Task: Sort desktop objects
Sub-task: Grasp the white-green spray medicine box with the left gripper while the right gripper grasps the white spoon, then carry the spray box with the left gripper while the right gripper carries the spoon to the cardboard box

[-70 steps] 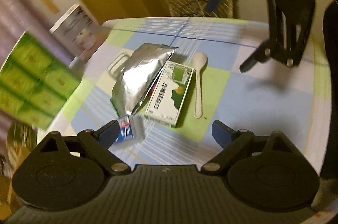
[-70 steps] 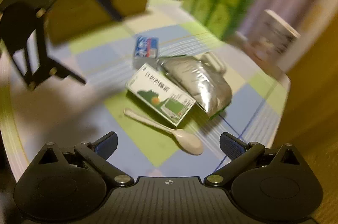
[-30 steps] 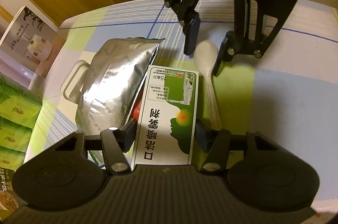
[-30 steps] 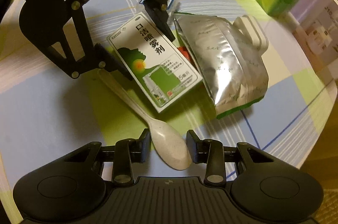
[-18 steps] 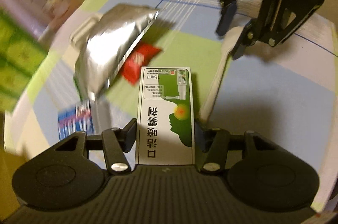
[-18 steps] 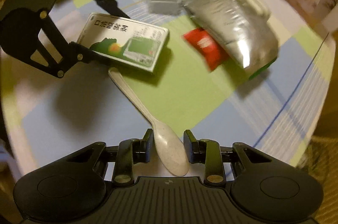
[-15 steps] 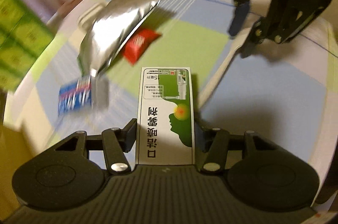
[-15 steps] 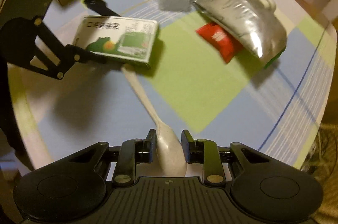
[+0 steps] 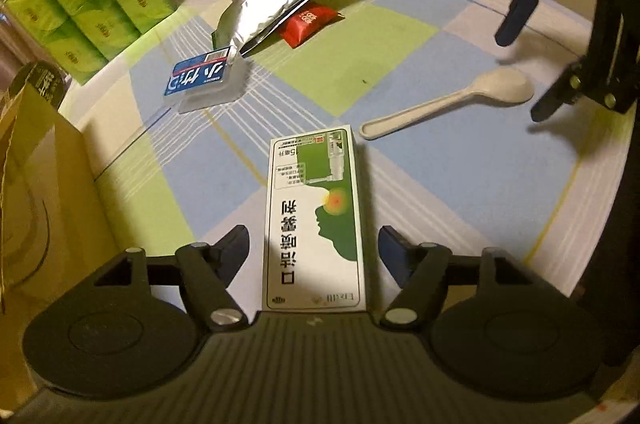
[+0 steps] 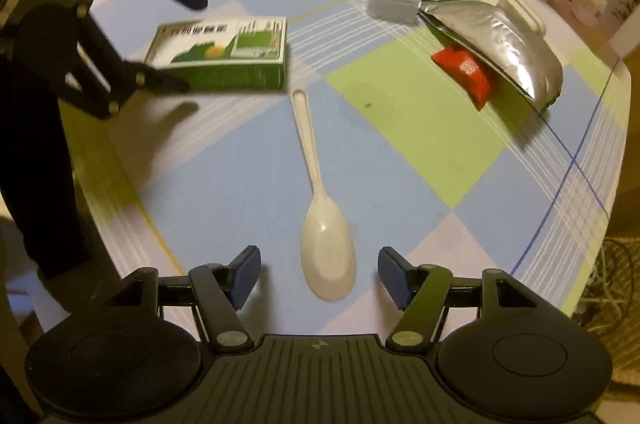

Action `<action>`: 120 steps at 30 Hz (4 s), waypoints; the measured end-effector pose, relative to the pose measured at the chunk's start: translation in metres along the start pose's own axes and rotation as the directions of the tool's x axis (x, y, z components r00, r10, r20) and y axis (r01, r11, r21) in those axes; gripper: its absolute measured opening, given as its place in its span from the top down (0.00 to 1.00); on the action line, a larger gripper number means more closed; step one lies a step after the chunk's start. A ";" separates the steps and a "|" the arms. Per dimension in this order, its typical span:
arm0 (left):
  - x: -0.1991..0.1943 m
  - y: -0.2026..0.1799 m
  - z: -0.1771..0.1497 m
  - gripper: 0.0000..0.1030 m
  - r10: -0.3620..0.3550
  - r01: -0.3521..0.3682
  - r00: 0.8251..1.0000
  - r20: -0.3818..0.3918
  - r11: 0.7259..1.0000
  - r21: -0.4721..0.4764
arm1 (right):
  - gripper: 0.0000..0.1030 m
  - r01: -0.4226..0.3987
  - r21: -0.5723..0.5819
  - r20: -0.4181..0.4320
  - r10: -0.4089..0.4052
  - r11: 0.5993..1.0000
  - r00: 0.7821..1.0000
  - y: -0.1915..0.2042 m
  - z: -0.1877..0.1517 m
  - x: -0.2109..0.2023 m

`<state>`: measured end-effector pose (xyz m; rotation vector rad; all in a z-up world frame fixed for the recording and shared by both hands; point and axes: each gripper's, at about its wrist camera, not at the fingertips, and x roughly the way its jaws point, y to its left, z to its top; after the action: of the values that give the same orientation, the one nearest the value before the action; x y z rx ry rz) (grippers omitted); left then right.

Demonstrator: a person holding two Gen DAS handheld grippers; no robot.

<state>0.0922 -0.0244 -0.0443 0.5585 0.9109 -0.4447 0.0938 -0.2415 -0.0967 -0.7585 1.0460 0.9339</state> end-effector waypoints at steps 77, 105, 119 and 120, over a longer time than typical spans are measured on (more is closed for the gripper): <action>-0.101 0.078 -0.018 0.51 0.119 -0.063 0.981 0.155 0.944 -0.324 | 0.72 0.058 0.326 0.413 -0.197 0.943 0.889 0.073 0.071 -0.077; -0.150 0.203 -0.069 0.51 0.329 -0.231 0.936 0.128 0.844 -0.483 | 0.72 -0.006 0.115 0.538 -0.057 0.993 0.841 0.112 0.240 -0.064; -0.138 0.250 -0.085 0.51 0.321 -0.209 0.941 0.109 0.803 -0.558 | 0.72 -0.045 0.149 0.524 -0.040 0.988 0.850 0.114 0.277 -0.045; -0.138 0.254 -0.086 0.51 0.320 -0.208 0.941 0.108 0.801 -0.562 | 0.72 -0.045 0.148 0.522 -0.040 0.988 0.852 0.115 0.279 -0.043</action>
<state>0.1123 0.2424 0.0945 0.1051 0.7061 0.0297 0.0846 0.0374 0.0261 -0.3352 0.6227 0.9761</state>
